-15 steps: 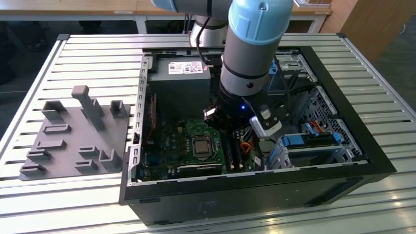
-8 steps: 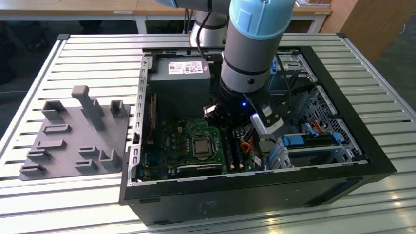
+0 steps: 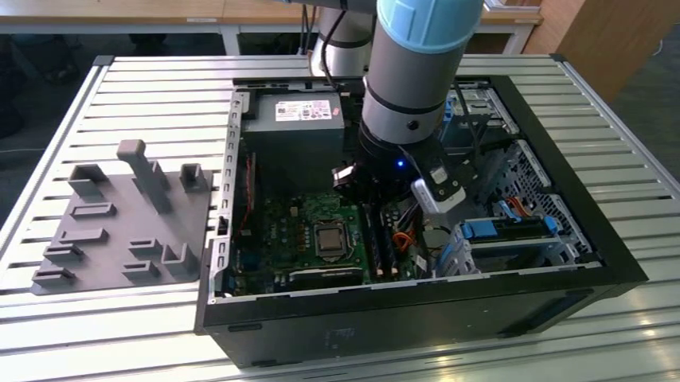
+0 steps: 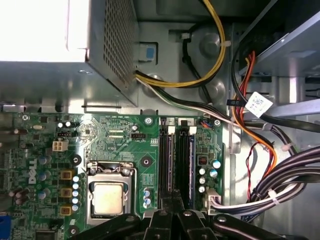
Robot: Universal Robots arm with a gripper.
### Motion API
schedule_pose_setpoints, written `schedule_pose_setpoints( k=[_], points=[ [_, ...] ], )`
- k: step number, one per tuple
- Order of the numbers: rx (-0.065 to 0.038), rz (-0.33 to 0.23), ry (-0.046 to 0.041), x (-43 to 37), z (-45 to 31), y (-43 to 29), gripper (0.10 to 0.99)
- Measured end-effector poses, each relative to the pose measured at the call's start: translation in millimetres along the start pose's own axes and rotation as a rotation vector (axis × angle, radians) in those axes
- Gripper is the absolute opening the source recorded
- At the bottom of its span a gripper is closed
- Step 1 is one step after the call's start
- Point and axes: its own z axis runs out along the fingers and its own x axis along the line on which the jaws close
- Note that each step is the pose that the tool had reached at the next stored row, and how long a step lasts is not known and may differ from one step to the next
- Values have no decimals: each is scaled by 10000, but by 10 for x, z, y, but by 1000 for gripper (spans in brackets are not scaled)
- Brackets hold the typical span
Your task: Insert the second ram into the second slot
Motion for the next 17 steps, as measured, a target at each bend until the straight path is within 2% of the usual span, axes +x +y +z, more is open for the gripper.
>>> schedule_pose_setpoints(
  k=[8,17],
  points=[
    [1,0,1,0,-79,6,106],
    [1,3,7,1,-91,10,106]
  ],
)
